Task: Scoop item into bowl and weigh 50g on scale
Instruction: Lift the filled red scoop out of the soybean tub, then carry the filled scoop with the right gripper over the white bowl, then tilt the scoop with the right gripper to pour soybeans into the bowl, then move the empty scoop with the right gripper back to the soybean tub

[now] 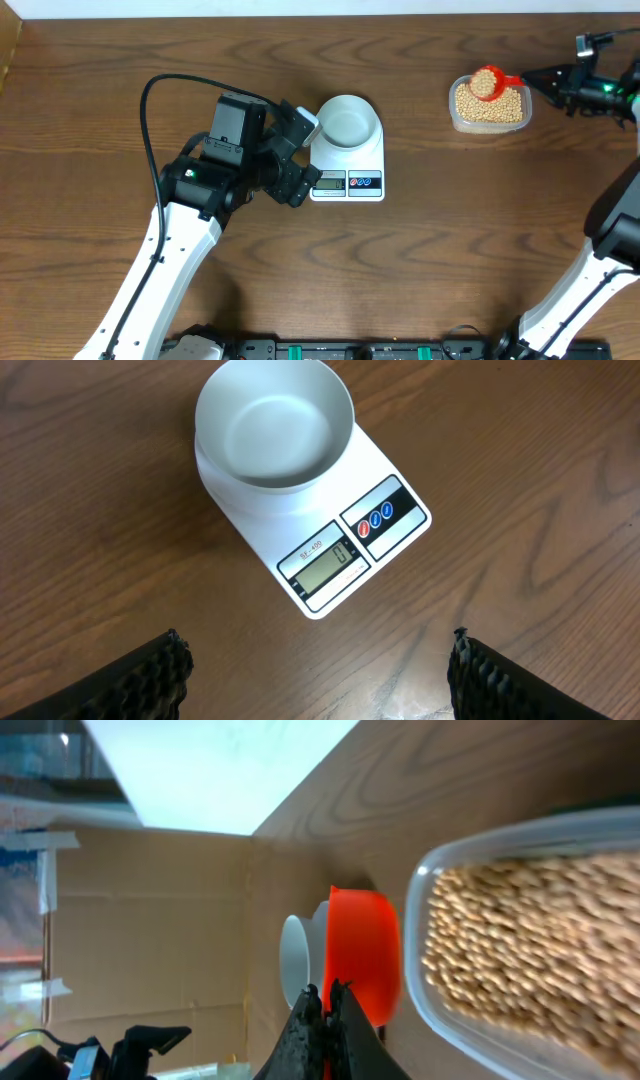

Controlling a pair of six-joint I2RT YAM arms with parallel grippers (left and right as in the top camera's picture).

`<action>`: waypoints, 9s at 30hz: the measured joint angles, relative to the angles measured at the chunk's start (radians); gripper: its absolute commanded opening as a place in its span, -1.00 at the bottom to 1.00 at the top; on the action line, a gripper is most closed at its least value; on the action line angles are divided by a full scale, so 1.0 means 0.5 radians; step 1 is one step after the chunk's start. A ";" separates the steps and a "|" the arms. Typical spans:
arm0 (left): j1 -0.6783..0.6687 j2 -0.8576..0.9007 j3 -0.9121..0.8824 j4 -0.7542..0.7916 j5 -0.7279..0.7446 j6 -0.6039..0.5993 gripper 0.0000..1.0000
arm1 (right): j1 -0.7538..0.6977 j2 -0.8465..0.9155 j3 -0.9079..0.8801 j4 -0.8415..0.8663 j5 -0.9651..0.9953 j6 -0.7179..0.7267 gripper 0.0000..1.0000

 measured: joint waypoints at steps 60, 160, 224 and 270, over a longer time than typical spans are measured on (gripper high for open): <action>0.000 0.000 0.000 0.000 0.000 0.000 0.69 | 1.144 0.001 0.000 0.411 0.340 0.253 -0.98; 0.000 0.000 0.000 0.000 0.000 0.000 0.69 | 1.547 -0.345 -0.001 0.298 1.584 -0.158 -0.98; 0.000 0.000 0.000 0.000 0.000 0.000 0.69 | 1.898 -0.485 -0.001 0.208 2.497 -0.200 -0.98; 0.000 0.000 0.000 0.000 0.000 0.000 0.69 | 1.173 -0.897 -0.027 -0.076 3.355 0.276 -0.97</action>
